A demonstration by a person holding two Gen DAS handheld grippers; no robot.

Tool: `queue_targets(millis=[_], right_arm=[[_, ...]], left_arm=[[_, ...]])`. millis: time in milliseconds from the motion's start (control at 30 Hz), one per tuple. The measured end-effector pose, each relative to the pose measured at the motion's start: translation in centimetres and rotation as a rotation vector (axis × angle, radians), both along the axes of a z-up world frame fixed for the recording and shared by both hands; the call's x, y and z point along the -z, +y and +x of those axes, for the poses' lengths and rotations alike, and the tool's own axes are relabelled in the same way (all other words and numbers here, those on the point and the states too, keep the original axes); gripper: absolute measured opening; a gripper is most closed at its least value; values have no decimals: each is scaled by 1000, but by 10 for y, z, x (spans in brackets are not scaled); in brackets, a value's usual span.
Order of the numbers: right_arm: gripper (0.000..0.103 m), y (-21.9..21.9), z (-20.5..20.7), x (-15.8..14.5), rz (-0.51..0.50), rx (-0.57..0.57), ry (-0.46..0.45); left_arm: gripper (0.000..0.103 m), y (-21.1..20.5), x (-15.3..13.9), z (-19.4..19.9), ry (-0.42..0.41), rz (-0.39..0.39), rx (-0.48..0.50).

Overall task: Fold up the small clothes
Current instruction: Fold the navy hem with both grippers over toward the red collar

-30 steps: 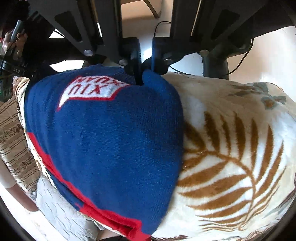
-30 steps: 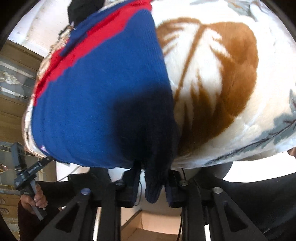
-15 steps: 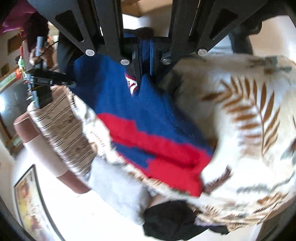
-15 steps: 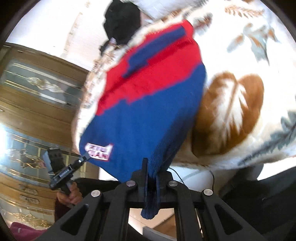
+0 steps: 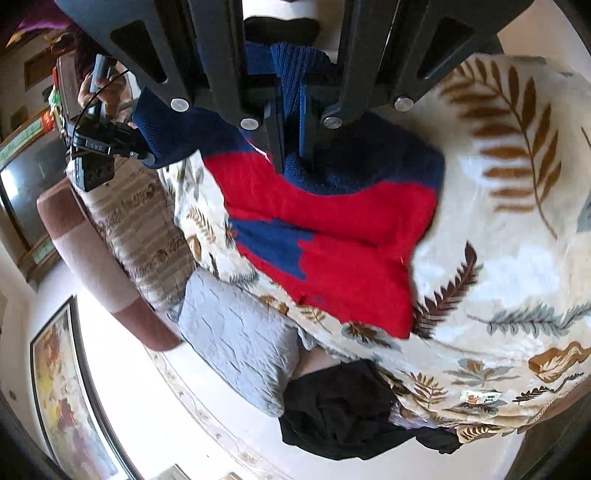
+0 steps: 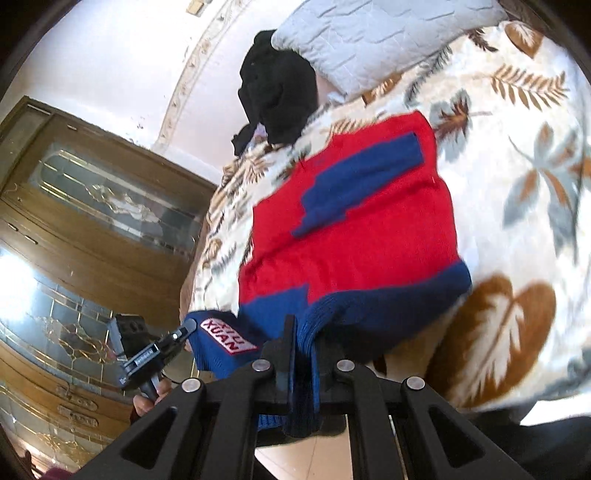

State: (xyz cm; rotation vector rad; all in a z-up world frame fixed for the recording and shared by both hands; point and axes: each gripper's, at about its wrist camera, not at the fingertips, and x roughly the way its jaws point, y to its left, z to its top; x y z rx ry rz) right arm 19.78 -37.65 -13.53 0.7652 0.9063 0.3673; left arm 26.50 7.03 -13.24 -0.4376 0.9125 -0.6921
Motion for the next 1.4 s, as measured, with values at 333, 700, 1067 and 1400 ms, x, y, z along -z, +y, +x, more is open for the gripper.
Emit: queue_targets(millis=[333, 700, 1067, 1400], right_arm=[[7, -39, 72, -7, 16, 118, -39], [7, -92, 194, 28, 100, 301, -15], [11, -113, 281, 83, 160, 380, 43], [79, -140, 245, 68, 191, 488, -42]], left_arm=[[6, 2, -12, 82, -5, -68, -98], [6, -19, 12, 205, 30, -90, -191], [7, -22, 62, 265, 161, -39, -278], [9, -4, 16, 231, 12, 35, -374]])
